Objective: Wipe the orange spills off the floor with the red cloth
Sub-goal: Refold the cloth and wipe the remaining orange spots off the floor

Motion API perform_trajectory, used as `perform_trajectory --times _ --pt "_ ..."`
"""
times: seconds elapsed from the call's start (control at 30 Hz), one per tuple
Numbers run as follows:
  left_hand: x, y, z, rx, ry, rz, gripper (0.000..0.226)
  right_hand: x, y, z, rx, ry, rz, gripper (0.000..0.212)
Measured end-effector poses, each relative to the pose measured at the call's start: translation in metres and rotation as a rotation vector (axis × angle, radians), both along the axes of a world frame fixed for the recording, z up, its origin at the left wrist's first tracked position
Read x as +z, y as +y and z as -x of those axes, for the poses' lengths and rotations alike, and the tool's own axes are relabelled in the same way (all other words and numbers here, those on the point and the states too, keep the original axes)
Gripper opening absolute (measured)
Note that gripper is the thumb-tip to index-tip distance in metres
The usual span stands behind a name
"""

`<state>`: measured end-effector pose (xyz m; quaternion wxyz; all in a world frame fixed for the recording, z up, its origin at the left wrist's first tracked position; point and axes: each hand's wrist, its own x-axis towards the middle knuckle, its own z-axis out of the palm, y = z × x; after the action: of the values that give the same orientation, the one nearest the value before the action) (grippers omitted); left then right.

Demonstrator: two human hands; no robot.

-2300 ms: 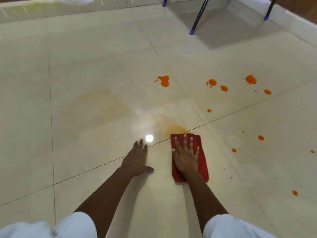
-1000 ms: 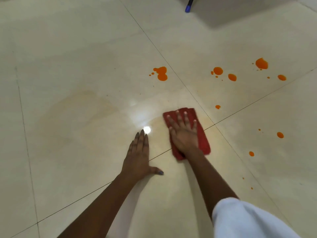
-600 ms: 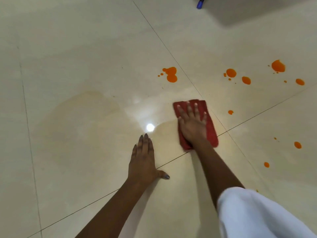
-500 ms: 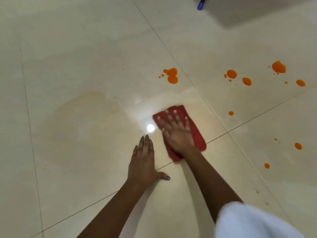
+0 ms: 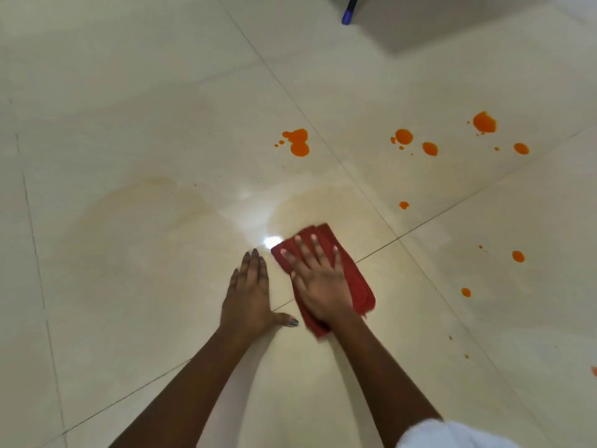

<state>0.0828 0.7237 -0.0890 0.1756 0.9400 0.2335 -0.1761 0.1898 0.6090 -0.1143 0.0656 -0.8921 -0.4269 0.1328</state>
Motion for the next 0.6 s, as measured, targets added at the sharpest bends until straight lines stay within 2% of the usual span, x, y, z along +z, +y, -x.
perform_trajectory --times 0.1,0.23,0.33,0.4,0.5,0.6 --pt "0.000 -0.008 0.001 -0.067 -0.060 0.047 0.145 -0.002 -0.064 0.019 -0.130 0.004 0.011 0.052" --pt "-0.010 -0.051 -0.004 -0.448 -0.058 0.058 0.123 0.000 -0.135 0.001 -0.354 -0.006 0.108 0.059" --pt "-0.012 -0.089 -0.017 -0.512 -0.063 0.034 0.119 0.005 -0.150 -0.004 -0.498 0.040 0.115 0.062" --pt "-0.009 -0.108 -0.025 -0.524 -0.048 0.008 0.121 0.004 -0.167 0.021 -0.462 0.027 0.079 0.056" --pt "-0.009 -0.127 -0.034 -0.516 0.021 -0.014 0.128 -0.002 -0.215 0.065 -0.364 -0.091 0.056 0.052" --pt "-0.009 -0.145 -0.043 -0.460 0.086 -0.025 0.135 -0.003 -0.234 0.043 -0.305 -0.094 0.064 0.050"
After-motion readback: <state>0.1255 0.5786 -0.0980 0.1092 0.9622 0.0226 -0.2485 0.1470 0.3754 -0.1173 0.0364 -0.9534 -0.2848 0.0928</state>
